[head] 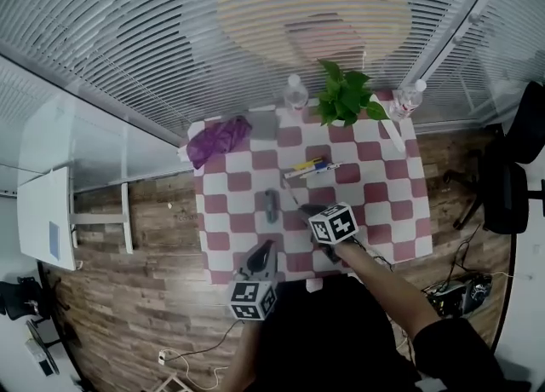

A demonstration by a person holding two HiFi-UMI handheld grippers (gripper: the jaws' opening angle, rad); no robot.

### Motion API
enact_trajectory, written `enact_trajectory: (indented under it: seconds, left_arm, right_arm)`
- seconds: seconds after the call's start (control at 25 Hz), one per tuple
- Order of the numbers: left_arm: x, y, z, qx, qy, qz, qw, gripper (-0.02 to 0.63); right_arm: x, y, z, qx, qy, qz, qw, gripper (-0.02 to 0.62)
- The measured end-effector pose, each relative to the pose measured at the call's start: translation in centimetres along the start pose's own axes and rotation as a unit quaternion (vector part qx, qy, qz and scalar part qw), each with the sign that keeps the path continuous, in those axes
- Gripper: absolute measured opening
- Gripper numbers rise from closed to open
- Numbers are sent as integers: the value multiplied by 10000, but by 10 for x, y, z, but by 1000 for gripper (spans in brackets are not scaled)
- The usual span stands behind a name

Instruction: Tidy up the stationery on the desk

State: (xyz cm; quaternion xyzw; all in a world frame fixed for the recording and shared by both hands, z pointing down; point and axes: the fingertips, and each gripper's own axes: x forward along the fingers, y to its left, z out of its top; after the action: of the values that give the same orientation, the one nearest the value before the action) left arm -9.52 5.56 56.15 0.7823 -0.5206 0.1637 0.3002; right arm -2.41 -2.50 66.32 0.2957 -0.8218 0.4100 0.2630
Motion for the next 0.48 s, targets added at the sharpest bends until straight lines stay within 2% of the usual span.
enact_trajectory:
  seconds: [0.12, 0.2, 0.48]
  left_arm:
    - [1, 7, 3, 38, 31, -102, 9999, 43]
    - [1, 12, 3, 86, 64, -192, 9998, 43]
    - [0, 26, 3, 215, 218, -441, 9986, 43]
  right_arm:
    - [11, 6, 0, 885, -198, -112, 9958, 60]
    - [17, 11, -3, 1291, -250, -164, 9912, 60]
    - [50, 12, -18, 1794, -214, -768, 9805, 60]
